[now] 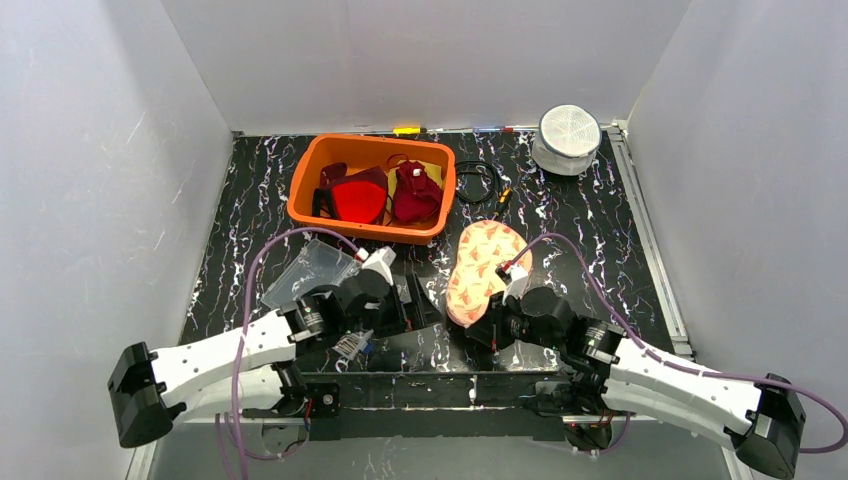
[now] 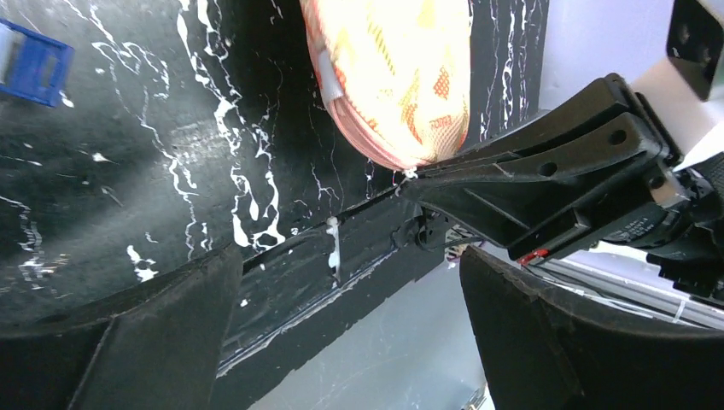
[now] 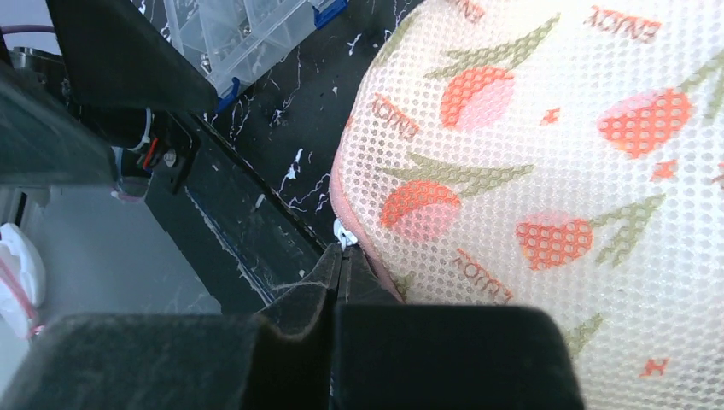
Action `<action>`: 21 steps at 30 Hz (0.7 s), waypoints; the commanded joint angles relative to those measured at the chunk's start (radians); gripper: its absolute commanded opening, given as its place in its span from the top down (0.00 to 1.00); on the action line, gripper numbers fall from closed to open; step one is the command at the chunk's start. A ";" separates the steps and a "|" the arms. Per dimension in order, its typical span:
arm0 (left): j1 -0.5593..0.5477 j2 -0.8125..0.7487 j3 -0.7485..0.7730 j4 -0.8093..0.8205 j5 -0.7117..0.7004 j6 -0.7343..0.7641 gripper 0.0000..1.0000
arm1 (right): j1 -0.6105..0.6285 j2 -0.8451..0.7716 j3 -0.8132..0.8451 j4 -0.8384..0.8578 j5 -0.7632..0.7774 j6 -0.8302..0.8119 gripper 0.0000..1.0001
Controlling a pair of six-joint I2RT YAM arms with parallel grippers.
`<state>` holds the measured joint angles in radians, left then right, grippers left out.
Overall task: Unzip the laundry bag and remove the bra
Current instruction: Unzip the laundry bag at the center of the board.
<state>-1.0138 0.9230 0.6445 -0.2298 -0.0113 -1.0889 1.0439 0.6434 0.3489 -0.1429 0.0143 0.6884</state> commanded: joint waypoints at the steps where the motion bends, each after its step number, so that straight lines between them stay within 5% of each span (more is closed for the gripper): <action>1: -0.085 0.070 -0.018 0.076 -0.179 -0.133 0.03 | 0.012 0.026 -0.013 0.156 0.006 0.046 0.99; 6: -0.100 0.196 -0.023 0.219 -0.196 -0.221 0.09 | 0.020 0.029 -0.044 0.196 0.038 0.080 0.99; 21: -0.081 0.412 0.022 0.303 -0.173 -0.404 0.27 | 0.037 0.014 -0.080 0.219 0.052 0.091 0.99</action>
<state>-1.1061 1.3209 0.6369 0.0391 -0.1741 -1.4429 1.0740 0.6689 0.2790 0.0063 0.0525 0.7757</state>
